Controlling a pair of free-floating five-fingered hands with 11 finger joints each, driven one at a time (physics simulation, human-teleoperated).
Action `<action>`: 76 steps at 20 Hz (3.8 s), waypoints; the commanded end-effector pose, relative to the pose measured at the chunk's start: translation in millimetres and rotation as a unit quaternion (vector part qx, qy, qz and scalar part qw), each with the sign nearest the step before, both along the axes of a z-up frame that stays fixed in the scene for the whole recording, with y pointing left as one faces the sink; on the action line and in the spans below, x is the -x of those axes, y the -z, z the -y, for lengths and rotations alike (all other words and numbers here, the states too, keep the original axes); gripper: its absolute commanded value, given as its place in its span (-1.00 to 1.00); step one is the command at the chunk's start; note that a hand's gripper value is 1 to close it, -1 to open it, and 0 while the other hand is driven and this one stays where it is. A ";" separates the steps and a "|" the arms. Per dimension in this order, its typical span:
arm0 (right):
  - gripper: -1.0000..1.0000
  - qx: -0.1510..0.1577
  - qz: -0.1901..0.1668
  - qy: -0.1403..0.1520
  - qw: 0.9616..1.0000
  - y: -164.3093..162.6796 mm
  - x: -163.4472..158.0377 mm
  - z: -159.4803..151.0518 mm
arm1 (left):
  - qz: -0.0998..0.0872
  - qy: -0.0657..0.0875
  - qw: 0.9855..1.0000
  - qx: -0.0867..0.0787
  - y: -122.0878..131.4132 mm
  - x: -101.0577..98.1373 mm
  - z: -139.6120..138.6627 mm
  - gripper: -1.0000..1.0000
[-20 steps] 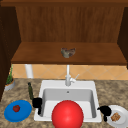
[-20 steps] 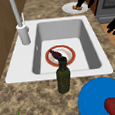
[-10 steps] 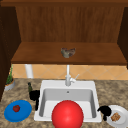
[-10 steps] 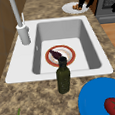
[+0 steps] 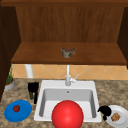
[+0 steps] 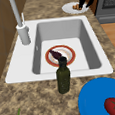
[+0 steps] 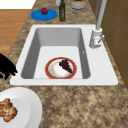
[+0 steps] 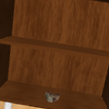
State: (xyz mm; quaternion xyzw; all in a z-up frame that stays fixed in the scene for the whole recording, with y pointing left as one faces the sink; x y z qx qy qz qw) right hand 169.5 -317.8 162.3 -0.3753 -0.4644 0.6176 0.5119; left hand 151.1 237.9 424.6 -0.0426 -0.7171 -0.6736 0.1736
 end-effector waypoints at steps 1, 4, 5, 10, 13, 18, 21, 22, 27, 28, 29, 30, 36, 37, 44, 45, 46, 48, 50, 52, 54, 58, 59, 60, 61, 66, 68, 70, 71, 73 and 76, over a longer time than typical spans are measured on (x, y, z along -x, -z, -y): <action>0.00 0.000 0.000 0.000 1.000 0.0 0.0 0.0 | 0.002 0.012 1.000 0.017 -30.9 4.1 4.7 -1.00; 0.00 0.000 0.000 0.000 1.000 0.0 0.0 0.0 | 0.002 0.009 1.000 0.021 -55.5 3.1 5.6 -1.00; 0.00 0.000 0.000 0.000 1.000 0.0 0.0 0.0 | 0.001 0.009 1.000 0.022 -62.1 3.0 2.7 -1.00; 0.00 0.000 0.000 0.000 1.000 0.0 0.0 0.0 | -0.001 0.006 1.000 0.023 -94.8 -8.0 -8.0 -1.00; 0.00 0.000 0.000 0.000 1.000 0.0 0.0 0.0 | -0.027 0.007 0.999 0.016 -91.9 -13.9 -22.2 -1.00; 0.00 0.000 0.000 0.000 1.000 0.0 0.0 0.0 | -0.062 0.004 0.998 0.024 -81.3 -31.8 -40.1 -1.00; 0.00 0.000 0.000 0.000 1.000 0.0 0.0 0.0 | -0.081 0.006 0.996 0.031 -77.7 -41.9 -52.3 -1.00; 0.00 0.000 0.000 0.000 1.000 0.0 0.0 0.0 | -0.076 0.007 0.997 0.031 -78.8 -48.9 -57.7 -1.00; 0.00 0.000 0.000 0.000 1.000 0.0 0.0 0.0 | -0.083 0.013 0.996 0.043 -49.9 -72.8 -80.2 -1.00; 0.00 0.000 0.000 0.000 1.000 0.0 0.0 0.0 | -0.083 0.012 0.996 0.043 -44.1 -79.9 -83.8 -1.00; 0.00 0.000 0.000 0.000 1.000 0.0 0.0 0.0 | -0.084 0.011 0.996 0.041 -38.0 -86.9 -87.2 -1.00; 0.00 0.000 0.000 0.000 1.000 0.0 0.0 0.0 | -0.085 0.011 0.996 0.036 -31.2 -97.7 -83.5 -1.00; 0.00 0.000 0.000 0.000 1.000 0.0 0.0 0.0 | -0.081 0.009 0.996 0.034 -3.6 -144.0 -89.7 -1.00; 0.00 0.000 0.000 0.000 1.000 0.0 0.0 0.0 | -0.092 0.009 0.995 0.032 2.5 -149.9 -88.5 -1.00; 0.00 0.000 0.000 0.000 1.000 0.0 0.0 0.0 | -0.142 0.018 0.989 0.035 26.2 -162.0 -104.2 -1.00; 0.00 0.000 0.000 0.000 1.000 0.0 0.0 0.0 | -0.150 0.020 0.988 0.033 28.1 -162.7 -106.3 -1.00; 0.00 0.000 0.000 0.000 1.000 0.0 0.0 0.0 | -0.160 0.022 0.986 0.034 30.1 -164.9 -109.0 -1.00; 0.00 0.000 0.000 0.000 1.000 0.0 0.0 0.0 | -0.184 0.019 0.982 0.031 30.8 -174.5 -104.9 -1.00; 0.00 0.000 0.000 0.000 1.000 0.0 0.0 0.0 | -0.193 0.021 0.981 0.026 33.7 -183.5 -106.0 -1.00; 0.00 0.000 0.000 0.000 1.000 0.1 0.0 0.0 | -0.195 0.023 0.980 0.025 38.9 -187.9 -106.5 -1.00; 0.00 0.000 0.000 0.000 1.000 0.1 0.0 0.0 | -0.194 0.023 0.980 0.025 43.7 -190.8 -106.5 -1.00; 0.00 0.000 0.000 0.000 1.000 0.1 0.0 0.0 | -0.196 0.024 0.980 0.025 57.8 -192.4 -107.6 -1.00; 0.00 0.000 0.000 0.000 1.000 0.1 0.0 0.0 | -0.197 0.024 0.980 0.025 61.7 -193.3 -106.6 -1.00; 0.00 0.000 0.000 0.000 1.000 0.1 0.0 0.0 | -0.198 0.024 0.980 0.025 65.2 -195.5 -106.6 -1.00; 0.00 0.000 0.000 0.000 1.000 0.1 0.0 0.0 | -0.199 0.024 0.979 0.025 69.5 -199.5 -106.6 -1.00; 0.00 0.000 0.000 0.000 1.000 0.1 0.0 0.0 | -0.218 0.024 0.975 0.025 85.7 -217.5 -108.0 -1.00; 0.00 0.000 0.000 0.000 1.000 0.1 0.0 0.0 | -0.226 0.025 0.973 0.025 91.9 -224.6 -109.4 -1.00; 0.00 0.000 0.000 0.000 1.000 0.1 0.0 0.0 | -0.233 0.026 0.972 0.027 99.9 -232.8 -113.4 -1.00; 0.00 0.000 0.000 0.000 1.000 0.1 0.0 0.0 | -0.235 0.027 0.971 0.030 103.8 -235.1 -116.4 -1.00; 0.00 0.000 0.000 0.000 1.000 0.1 0.0 0.0 | -0.241 0.028 0.970 0.031 111.1 -242.1 -119.8 -1.00; 0.00 0.000 0.000 0.000 1.000 0.1 0.0 0.0 | -0.250 0.030 0.967 0.033 122.0 -252.5 -126.0 -1.00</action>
